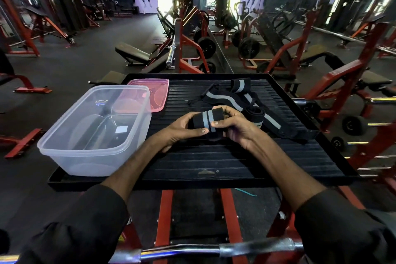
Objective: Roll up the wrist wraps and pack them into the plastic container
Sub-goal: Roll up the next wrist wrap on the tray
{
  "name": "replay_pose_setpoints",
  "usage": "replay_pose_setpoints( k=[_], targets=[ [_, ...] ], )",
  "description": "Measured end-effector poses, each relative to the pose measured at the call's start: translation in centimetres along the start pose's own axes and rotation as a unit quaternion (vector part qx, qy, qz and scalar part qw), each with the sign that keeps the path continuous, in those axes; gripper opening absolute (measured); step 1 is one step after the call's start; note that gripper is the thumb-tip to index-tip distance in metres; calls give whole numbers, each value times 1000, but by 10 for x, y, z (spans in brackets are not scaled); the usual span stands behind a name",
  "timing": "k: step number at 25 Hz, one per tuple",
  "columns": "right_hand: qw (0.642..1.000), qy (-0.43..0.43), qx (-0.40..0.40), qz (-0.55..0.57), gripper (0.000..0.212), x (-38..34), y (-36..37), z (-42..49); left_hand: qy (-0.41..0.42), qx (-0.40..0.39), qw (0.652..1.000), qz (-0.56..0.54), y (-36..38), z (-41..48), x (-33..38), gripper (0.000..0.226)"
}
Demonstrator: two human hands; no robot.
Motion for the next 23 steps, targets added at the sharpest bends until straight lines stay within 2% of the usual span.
replay_pose_setpoints(
  k=[3,5,7,9,11,13,17,20,22,23],
  targets=[
    [1000,-30,-7,4,60,-2,7,-5,6,-4,1000,-19,0,-1,0,52],
    [999,-31,-20,7,65,-3,8,-8,41,34,999,-8,1,-4,7,57],
    [997,-22,-55,40,66,-7,7,-9,85,84,992,33,-1,-7,16,64],
    [994,4,-89,64,63,-8,3,-10,131,98,981,103,1,-9,21,70],
    [995,37,-90,7,62,-5,-2,-10,177,90,964,179,3,-12,24,76],
    [991,46,-88,-95,57,-5,-5,-11,222,70,946,227,7,-14,26,78],
    [958,53,-118,-254,57,-11,-6,-16,278,25,911,304,15,-18,29,78],
    [942,49,-129,-307,60,-11,-3,-19,312,11,877,365,19,-22,33,72],
    [946,29,-114,-301,60,-11,-1,-21,336,18,853,400,17,-24,36,70],
    [951,15,-98,-293,60,-10,-2,-22,337,34,852,400,13,-24,37,70]
  ],
)
Point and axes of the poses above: each hand's wrist, its own z-axis towards the middle knuckle, its own y-axis out of the palm, x = y × z, the point moved 4 cm from there along z, towards the middle knuckle, and after that the axes turned 1 degree about -z, right-handed, at the moved point
